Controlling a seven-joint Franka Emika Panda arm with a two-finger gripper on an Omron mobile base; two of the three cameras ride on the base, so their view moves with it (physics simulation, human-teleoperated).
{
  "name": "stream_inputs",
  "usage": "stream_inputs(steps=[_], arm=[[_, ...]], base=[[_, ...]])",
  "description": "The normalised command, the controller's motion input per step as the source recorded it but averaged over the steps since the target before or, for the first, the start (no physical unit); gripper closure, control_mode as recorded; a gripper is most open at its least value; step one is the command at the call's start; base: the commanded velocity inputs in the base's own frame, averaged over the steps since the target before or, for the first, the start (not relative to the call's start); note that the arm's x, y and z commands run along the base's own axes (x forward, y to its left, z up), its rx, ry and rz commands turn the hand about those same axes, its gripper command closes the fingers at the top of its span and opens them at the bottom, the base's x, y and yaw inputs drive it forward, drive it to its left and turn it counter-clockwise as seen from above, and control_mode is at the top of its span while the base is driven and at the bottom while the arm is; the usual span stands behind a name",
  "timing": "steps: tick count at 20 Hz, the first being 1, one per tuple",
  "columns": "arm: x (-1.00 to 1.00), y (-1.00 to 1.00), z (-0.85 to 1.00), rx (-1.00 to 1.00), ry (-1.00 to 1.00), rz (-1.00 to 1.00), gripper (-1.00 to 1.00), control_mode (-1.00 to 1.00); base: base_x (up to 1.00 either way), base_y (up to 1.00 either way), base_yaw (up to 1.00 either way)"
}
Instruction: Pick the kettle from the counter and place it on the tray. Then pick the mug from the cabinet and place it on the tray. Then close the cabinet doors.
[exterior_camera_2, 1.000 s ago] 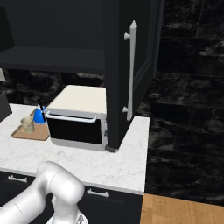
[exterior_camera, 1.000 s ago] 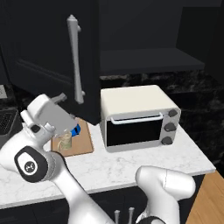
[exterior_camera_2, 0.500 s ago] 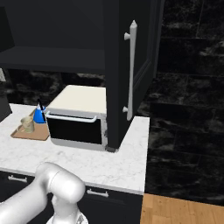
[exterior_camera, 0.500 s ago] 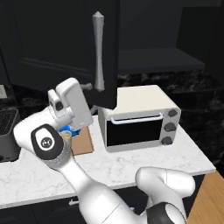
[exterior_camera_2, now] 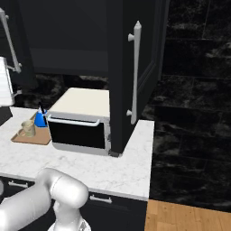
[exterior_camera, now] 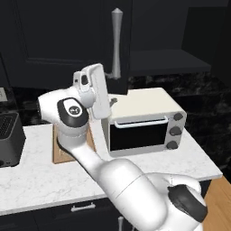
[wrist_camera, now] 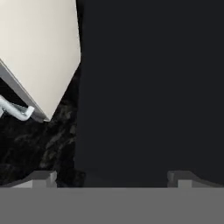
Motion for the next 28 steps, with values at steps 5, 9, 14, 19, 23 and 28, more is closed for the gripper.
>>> stream_inputs(steps=[5,9,14,19,23,28], arm=[[0.90,-1.00,0.00,0.11,0.45,0.09,-1.00,-1.00],[0.81,-0.98,-0.22,0.06,0.43,0.19,-1.00,-1.00],[0.99,-0.66,-0.38,0.00,0.36,0.33,-1.00,-1.00],[0.99,-0.56,-0.47,0.00,0.27,0.41,-1.00,-1.00],[0.32,-0.40,-0.56,0.00,0.10,0.45,-1.00,-1.00],[-0.99,0.00,-0.53,0.00,-0.04,0.27,-1.00,-1.00]], base=[[0.00,0.00,0.00],[0.00,0.00,0.00],[0.00,0.00,0.00],[0.00,0.00,0.00],[0.00,0.00,0.00],[0.00,0.00,0.00]])
